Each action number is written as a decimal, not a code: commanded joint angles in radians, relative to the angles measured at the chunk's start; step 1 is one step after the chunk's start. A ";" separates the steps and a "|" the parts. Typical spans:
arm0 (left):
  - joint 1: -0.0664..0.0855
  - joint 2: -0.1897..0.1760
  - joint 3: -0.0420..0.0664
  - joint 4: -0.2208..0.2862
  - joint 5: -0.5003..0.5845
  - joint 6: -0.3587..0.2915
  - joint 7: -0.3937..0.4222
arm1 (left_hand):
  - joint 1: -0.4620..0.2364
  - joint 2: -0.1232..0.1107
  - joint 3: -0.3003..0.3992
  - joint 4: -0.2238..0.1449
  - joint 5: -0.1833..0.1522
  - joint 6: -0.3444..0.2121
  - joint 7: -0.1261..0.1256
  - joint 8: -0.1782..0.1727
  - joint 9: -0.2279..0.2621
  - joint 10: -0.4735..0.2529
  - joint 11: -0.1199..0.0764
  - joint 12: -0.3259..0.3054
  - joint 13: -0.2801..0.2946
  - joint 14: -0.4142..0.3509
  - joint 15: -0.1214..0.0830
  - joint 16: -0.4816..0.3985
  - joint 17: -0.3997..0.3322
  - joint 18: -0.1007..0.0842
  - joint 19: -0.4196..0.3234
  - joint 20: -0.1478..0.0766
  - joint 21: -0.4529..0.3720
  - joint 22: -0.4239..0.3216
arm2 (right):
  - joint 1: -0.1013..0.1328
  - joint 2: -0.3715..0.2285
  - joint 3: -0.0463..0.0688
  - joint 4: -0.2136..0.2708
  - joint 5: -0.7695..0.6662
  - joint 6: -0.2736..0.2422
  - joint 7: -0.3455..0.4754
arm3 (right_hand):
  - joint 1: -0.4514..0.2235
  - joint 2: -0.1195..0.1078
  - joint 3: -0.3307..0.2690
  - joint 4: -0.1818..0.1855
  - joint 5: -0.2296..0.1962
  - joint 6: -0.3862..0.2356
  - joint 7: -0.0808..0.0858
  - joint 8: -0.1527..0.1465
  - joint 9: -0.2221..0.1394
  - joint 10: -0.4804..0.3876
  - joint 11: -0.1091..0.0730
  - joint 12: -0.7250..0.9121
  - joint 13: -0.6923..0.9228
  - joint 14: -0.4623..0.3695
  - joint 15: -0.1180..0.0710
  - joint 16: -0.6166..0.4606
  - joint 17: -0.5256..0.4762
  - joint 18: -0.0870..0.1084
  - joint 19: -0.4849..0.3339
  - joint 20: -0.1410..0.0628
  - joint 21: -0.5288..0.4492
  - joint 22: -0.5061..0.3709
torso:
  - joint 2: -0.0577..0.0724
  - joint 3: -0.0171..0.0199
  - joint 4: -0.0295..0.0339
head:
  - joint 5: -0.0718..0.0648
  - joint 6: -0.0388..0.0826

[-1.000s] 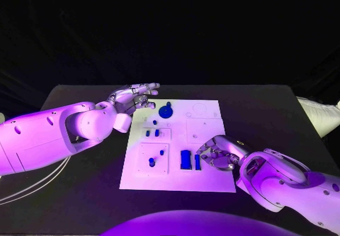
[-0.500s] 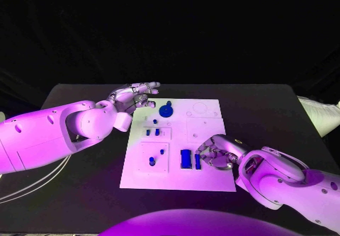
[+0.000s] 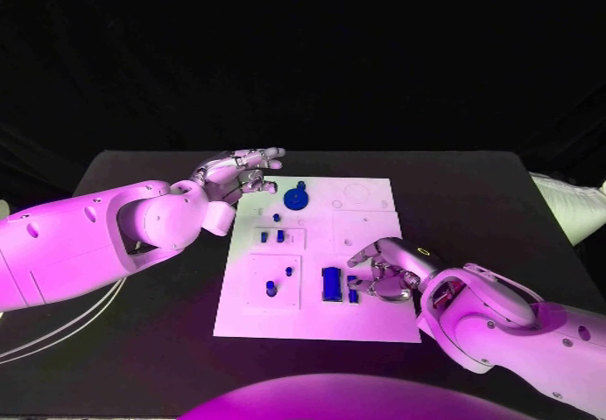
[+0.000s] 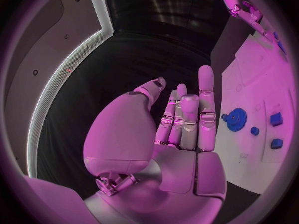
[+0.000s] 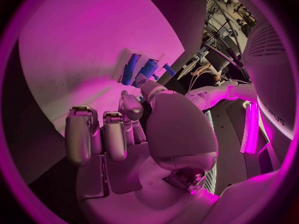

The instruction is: Assemble the parts on the task board

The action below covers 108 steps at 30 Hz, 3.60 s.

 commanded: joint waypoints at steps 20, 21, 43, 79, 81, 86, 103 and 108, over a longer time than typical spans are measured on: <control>0.000 0.001 -0.001 0.001 -0.009 0.023 -0.001 | -0.002 0.009 -0.005 0.000 0.004 -0.007 0.000 0.003 0.000 -0.004 0.003 0.001 -0.001 -0.005 -0.001 -0.002 -0.001 0.018 0.007 0.002 -0.003 -0.001 | -0.015 0.026 0.000 -0.037 -0.040 0.015 -0.023 | 0.063 0.019 -0.096 -0.004 -0.009 0.124 -0.033 0.057 0.009 0.005 -0.021 0.019 0.006 0.093 -0.014 0.006 0.211 -0.007 0.016 -0.006 0.000 0.039 | 0.001 0.0020 0.0002 | 0.007 -0.010; 0.000 0.001 -0.001 0.000 -0.009 0.023 -0.001 | -0.002 0.009 -0.005 0.000 0.004 -0.007 0.000 0.003 0.000 -0.004 0.003 0.001 -0.001 -0.005 -0.001 -0.002 -0.001 0.018 0.007 0.002 -0.003 -0.001 | -0.016 0.028 0.000 -0.041 -0.046 0.020 -0.023 | 0.072 0.018 -0.101 -0.010 -0.009 0.129 -0.035 0.059 0.009 0.006 -0.023 0.019 0.006 0.093 -0.016 0.007 0.213 -0.007 0.016 -0.008 0.000 0.040 | 0.001 0.0022 0.0001 | 0.007 -0.011; 0.000 0.001 -0.007 -0.002 -0.009 0.024 -0.002 | 0.001 0.011 -0.007 -0.001 0.004 -0.008 0.001 0.004 0.000 -0.005 0.004 0.002 -0.004 -0.007 -0.001 -0.003 -0.006 0.018 0.007 0.003 -0.005 -0.003 | -0.028 0.030 0.002 -0.063 0.074 -0.128 0.111 | 0.053 0.029 -0.259 0.025 -0.010 0.073 -0.025 0.028 -0.011 0.000 -0.015 0.002 -0.006 0.092 -0.012 0.005 0.211 -0.006 0.012 -0.012 -0.010 0.029 | -0.003 -0.0009 -0.0022 | 0.002 -0.004; -0.065 0.246 -0.018 -0.392 0.038 -0.110 0.177 | 0.041 0.032 -0.081 -0.010 -0.092 0.079 -0.002 -0.059 -0.002 0.119 0.057 -0.492 -0.188 -0.264 0.119 -0.966 -0.671 0.023 -0.497 0.145 -0.288 -0.505 | 0.154 0.276 0.027 -0.751 1.365 0.107 0.789 | 0.251 0.199 -0.390 -0.023 -0.007 -0.003 0.043 0.003 -0.021 -0.285 0.105 -0.898 -1.113 -0.334 0.144 -1.461 -1.101 0.121 -0.398 0.154 -1.284 -1.141 | -0.154 -0.0314 -0.0028 | -0.053 0.186; -0.067 0.253 -0.018 -0.398 0.038 -0.115 0.180 | 0.045 0.038 -0.090 -0.012 -0.089 0.080 0.001 -0.062 -0.002 0.123 0.058 -0.508 -0.188 -0.256 0.119 -0.982 -0.683 0.023 -0.491 0.145 -0.286 -0.523 | 0.154 0.283 0.027 -0.761 1.356 0.114 0.793 | 0.248 0.206 -0.396 -0.034 -0.007 -0.001 0.047 0.002 -0.022 -0.280 0.100 -0.899 -1.136 -0.303 0.138 -1.463 -1.123 0.122 -0.370 0.148 -1.292 -1.156 | -0.154 -0.0303 -0.0022 | -0.052 0.190; -0.068 0.253 -0.019 -0.395 0.023 -0.089 0.137 | -0.383 0.071 -0.180 -0.075 -0.122 -0.245 -0.058 -0.127 -0.067 -0.194 0.007 -0.576 -0.250 -0.562 0.072 -1.043 -0.738 -0.037 -0.734 0.059 -0.351 -0.669 | 0.155 0.282 0.026 -0.757 1.338 0.052 0.745 | -0.220 0.150 -0.371 -0.055 -0.058 -0.314 -0.012 -0.061 -0.089 -0.632 0.054 -0.963 -1.221 -0.658 0.039 -1.530 -1.188 0.058 -0.704 0.079 -1.328 -1.208 | -0.148 -0.0301 -0.0032 | -0.054 0.188; -0.105 0.196 0.010 -0.142 -0.123 -0.472 0.225 | -0.865 0.145 -0.278 -0.075 -0.200 -0.605 -0.184 -0.127 -0.067 -0.547 -0.103 -0.712 -0.250 -0.902 -0.029 -1.162 -0.848 -0.086 -1.003 -0.035 -0.351 -0.822 | 0.168 0.185 -0.005 -0.406 1.469 -0.259 0.860 | -0.740 0.150 -0.371 -0.055 -0.058 -0.661 -0.136 -0.061 -0.089 -1.028 -0.038 -0.963 -1.221 -1.073 0.039 -1.530 -1.308 0.019 -1.096 -0.058 -1.406 -1.307 | -0.144 0.0045 0.0437 | -0.061 0.245; -0.115 0.180 0.018 -0.073 -0.163 -0.576 0.250 | -0.944 0.145 -0.292 -0.075 -0.200 -0.664 -0.184 -0.127 -0.067 -0.604 -0.103 -0.712 -0.250 -0.957 -0.029 -1.162 -0.848 -0.163 -1.047 -0.050 -0.351 -0.847 | 0.171 0.166 -0.011 -0.337 1.495 -0.320 0.882 | -0.826 0.150 -0.371 -0.055 -0.058 -0.718 -0.136 -0.061 -0.089 -1.093 -0.038 -0.963 -1.221 -1.142 0.039 -1.530 -1.308 -0.061 -1.160 -0.058 -1.406 -1.307 | -0.144 0.0045 0.0437 | -0.061 0.245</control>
